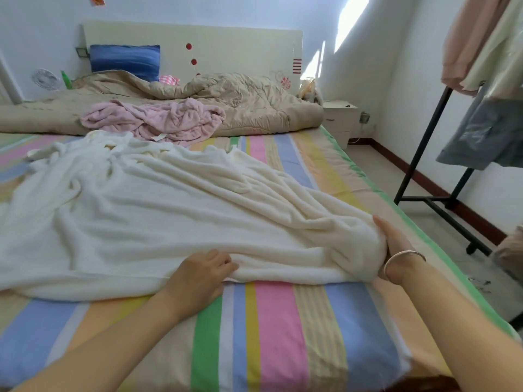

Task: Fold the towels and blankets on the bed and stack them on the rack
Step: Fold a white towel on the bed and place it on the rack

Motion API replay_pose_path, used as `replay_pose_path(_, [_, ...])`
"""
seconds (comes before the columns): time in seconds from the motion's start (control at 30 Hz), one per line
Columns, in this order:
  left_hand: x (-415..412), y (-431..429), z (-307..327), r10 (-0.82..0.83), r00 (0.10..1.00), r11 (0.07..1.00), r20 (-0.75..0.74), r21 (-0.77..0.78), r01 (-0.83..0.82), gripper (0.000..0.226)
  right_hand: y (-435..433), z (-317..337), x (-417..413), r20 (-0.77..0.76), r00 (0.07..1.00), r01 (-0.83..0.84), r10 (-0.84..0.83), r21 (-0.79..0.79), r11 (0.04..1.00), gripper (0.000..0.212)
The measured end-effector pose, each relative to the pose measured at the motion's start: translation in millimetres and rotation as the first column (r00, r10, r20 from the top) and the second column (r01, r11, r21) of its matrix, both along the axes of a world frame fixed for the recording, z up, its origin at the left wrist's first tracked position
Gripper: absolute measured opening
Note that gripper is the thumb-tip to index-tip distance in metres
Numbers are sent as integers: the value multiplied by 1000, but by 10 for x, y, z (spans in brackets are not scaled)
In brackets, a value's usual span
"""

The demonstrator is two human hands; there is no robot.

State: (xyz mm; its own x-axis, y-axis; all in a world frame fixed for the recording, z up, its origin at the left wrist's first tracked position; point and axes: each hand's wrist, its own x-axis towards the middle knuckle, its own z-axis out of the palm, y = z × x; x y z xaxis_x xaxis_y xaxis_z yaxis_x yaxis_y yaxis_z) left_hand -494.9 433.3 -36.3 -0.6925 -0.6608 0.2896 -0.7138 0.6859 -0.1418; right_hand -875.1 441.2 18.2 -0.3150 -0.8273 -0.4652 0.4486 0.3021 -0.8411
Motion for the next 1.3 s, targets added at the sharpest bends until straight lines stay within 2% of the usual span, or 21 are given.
replay_pose_path(0.07, [90,10,26,17,1000,999,-24,-42,-18,64,-7,-13,-1,11,999,-34,34,34,999,44])
replay_pose_path(0.1, [128,17,66,14,999,997,-51,-70,-18,65,-1,-11,-1,0,999,-49,50,48,998,47])
replay_pose_path(0.17, [204,48,202,-24,995,992,-92,-125,13,49,17,24,5,-30,996,-81,83,74,994,46])
replay_pose_path(0.23, [261,91,346,-24,987,994,-157,-111,6,22,40,63,-3,-63,992,-100,108,113,989,39])
replay_pose_path(0.33, [367,125,450,158,906,986,-392,111,-124,11,69,107,-65,-137,985,-75,103,193,978,25])
replay_pose_path(0.4, [494,129,445,286,866,918,-411,375,-125,18,97,75,-137,-194,979,-11,60,242,970,23])
replay_pose_path(0.47, [649,200,418,341,875,781,-342,621,-62,26,159,-2,-168,-274,962,49,26,263,964,26])
replay_pose_path(0.53, [750,312,365,346,911,600,-224,799,-31,32,283,-105,-149,-344,935,24,82,294,955,30])
replay_pose_path(0.63, [742,417,369,411,908,340,-79,938,-73,44,520,-188,-81,-359,932,57,56,298,953,34])
replay_pose_path(0.7, [670,425,473,446,886,151,130,964,-217,50,617,-158,-95,-331,944,98,-7,260,961,46])
replay_pose_path(0.73, [622,425,511,409,879,99,246,945,-311,54,652,-158,-152,-328,943,132,-47,241,962,56])
replay_pose_path(0.8, [537,409,536,321,842,74,434,875,-479,55,678,-187,-291,-335,935,205,-116,244,948,72])
replay_pose_path(0.83, [480,413,533,293,814,69,502,838,-542,55,716,-223,-356,-385,915,230,-116,264,937,74])
replay_pose_path(0.87, [429,413,537,282,781,51,557,805,-592,56,738,-245,-398,-501,863,238,-63,293,926,74])
replay_pose_path(0.9, [369,410,544,277,752,39,598,775,-631,55,783,-246,-410,-653,756,235,39,327,915,71])
replay_pose_path(0.97, [208,417,579,284,723,86,629,734,-673,46,855,-270,-396,-842,489,184,227,354,917,63])
replay_pose_path(1.07, [-40,381,616,408,760,232,506,747,-623,38,841,-286,-261,-886,317,157,339,402,902,61])
replay_pose_path(1.17, [-341,260,633,531,818,476,221,721,-504,34,740,-262,-196,-904,236,99,356,387,917,66])
replay_pose_path(1.3, [-698,116,593,501,865,653,-25,667,-359,19,548,-229,-188,-861,200,-8,468,476,879,77])
